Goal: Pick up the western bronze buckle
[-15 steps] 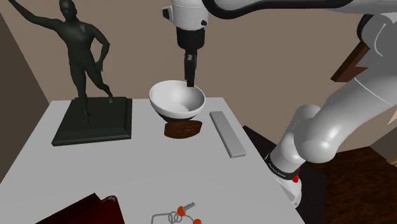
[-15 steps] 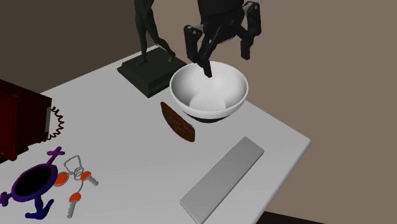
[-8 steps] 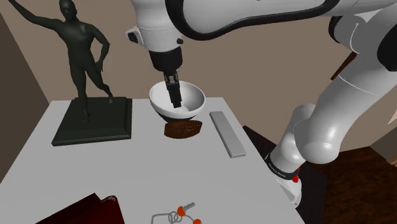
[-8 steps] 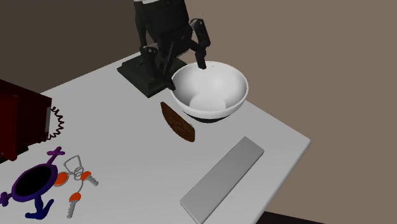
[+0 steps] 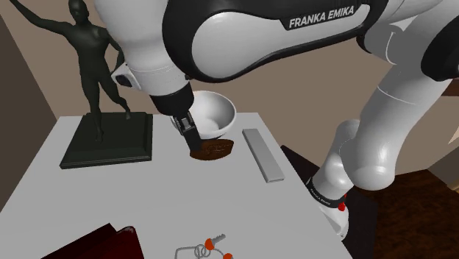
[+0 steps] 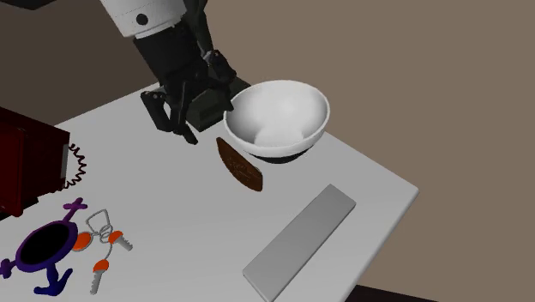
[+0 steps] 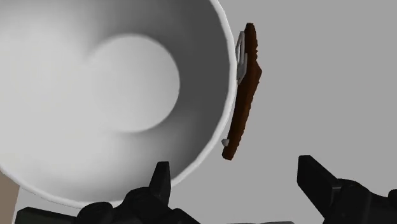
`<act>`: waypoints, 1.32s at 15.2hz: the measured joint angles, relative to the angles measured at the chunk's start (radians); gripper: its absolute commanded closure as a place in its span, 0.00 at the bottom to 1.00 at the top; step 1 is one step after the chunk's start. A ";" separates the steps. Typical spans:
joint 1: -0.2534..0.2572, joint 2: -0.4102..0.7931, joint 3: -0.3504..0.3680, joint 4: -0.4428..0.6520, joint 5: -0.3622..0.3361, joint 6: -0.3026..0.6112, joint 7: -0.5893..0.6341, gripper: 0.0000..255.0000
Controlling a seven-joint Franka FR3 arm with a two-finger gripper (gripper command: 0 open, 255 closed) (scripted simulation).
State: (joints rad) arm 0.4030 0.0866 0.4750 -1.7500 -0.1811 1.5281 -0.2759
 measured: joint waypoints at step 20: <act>-0.001 0.011 0.001 -0.051 -0.004 0.051 0.008 1.00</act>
State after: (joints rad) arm 0.4016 0.0975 0.4757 -1.8013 -0.1849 1.5788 -0.2681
